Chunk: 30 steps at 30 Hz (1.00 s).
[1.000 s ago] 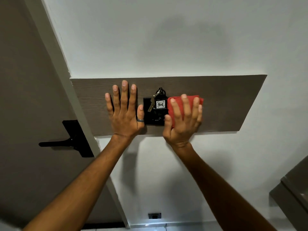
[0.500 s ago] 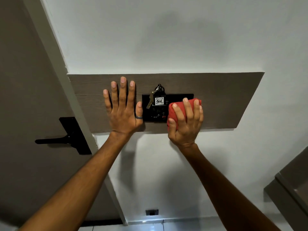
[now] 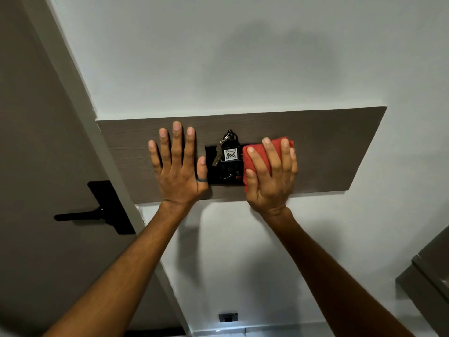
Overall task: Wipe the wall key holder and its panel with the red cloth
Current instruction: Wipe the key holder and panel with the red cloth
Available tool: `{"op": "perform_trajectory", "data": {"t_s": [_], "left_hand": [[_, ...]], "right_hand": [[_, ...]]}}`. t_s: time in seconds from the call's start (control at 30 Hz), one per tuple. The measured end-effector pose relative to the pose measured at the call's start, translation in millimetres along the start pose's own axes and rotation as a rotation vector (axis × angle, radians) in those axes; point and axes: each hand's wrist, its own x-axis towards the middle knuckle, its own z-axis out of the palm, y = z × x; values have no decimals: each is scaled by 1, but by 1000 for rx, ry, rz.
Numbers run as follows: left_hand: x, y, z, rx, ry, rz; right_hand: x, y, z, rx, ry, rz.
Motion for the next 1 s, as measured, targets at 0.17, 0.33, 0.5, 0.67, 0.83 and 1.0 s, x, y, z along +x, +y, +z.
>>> {"op": "perform_trajectory", "data": {"t_s": [0.17,0.33,0.5,0.67,0.83,1.0], "left_hand": [[-1,0,1,11,-7,-8],[-1,-1,-1,8,-8,-9],[0,0,-2,16,-24,-11],[0,-1,0,11,-5,-13],[0,1,-2,7,3,4],[-1,-1,0,8,-6,-5]], "right_hand": [[7,-9,9,-58,41,39],[7,17,2,-64,9,-136],[15,-26,10,-22,77,231],[20,7,-1,-43,-12,39],[15,-1,-1,-17,-24,-55],[13,-25,11,-49,44,217]]}}
